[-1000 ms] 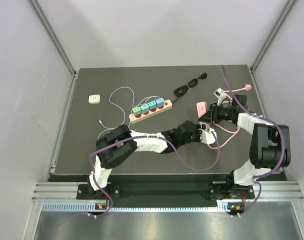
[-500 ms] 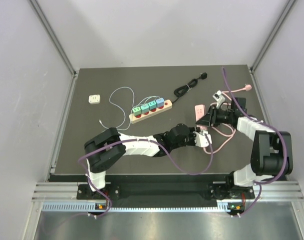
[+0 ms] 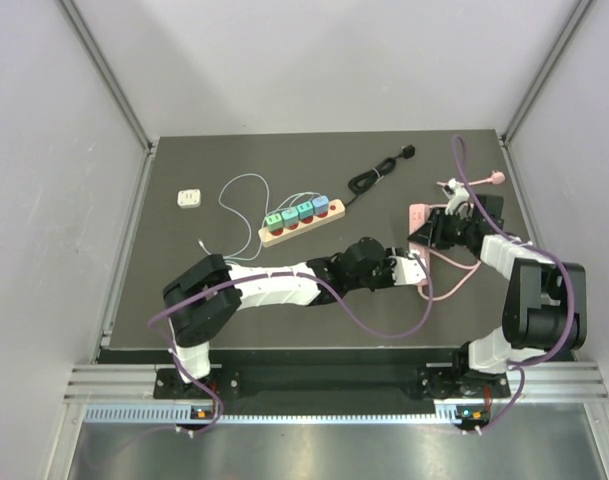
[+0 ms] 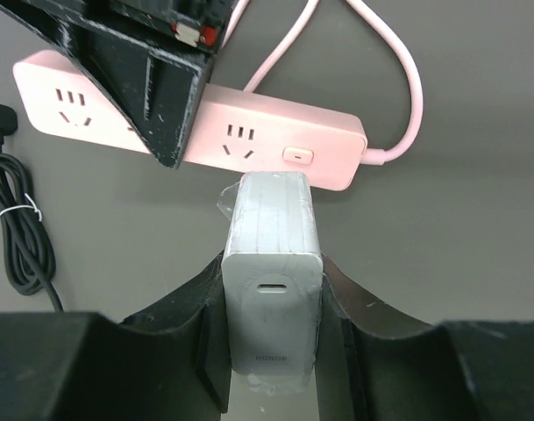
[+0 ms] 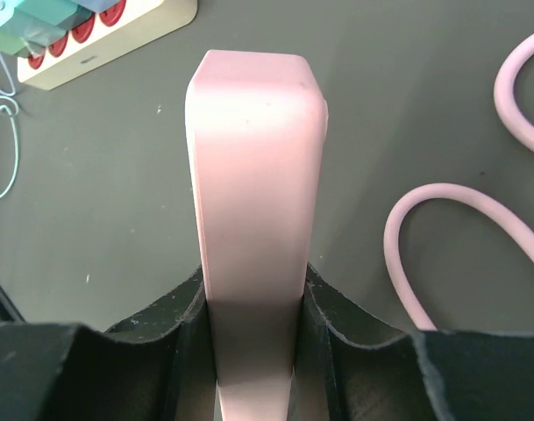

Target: Pull the plug off the socket

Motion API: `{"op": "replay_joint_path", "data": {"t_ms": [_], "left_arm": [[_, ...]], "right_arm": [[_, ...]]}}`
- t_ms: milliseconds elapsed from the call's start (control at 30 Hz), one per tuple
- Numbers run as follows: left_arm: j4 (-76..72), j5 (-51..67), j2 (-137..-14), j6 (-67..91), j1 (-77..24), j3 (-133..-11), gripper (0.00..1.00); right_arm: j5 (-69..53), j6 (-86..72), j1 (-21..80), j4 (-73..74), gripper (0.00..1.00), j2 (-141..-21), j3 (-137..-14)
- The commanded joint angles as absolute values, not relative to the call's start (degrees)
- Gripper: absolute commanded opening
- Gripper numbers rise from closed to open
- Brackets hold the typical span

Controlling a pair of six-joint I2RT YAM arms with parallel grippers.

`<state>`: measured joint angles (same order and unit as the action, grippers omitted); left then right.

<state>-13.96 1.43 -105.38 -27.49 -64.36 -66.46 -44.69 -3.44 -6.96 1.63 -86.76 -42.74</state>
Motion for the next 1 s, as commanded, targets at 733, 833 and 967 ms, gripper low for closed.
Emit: {"op": "replay_joint_path", "data": {"t_ms": [733, 833, 967], "left_arm": [[-20.13, 5.27, -72.43, 1.91, -34.73, -47.04, 0.0], [-20.56, 5.18, -68.13, 5.88, -27.53, -44.22, 0.0], [-21.88, 5.89, -63.9, 12.72, -16.89, -41.4, 0.0]], "right_arm": [[-50.89, 3.25, -0.53, 5.71, 0.3, -99.58, -50.53], [-49.31, 3.95, -0.44, 6.85, 0.43, -99.84, -51.24], [-47.2, 4.83, -0.44, 8.34, 0.62, -99.06, -51.85]]}}
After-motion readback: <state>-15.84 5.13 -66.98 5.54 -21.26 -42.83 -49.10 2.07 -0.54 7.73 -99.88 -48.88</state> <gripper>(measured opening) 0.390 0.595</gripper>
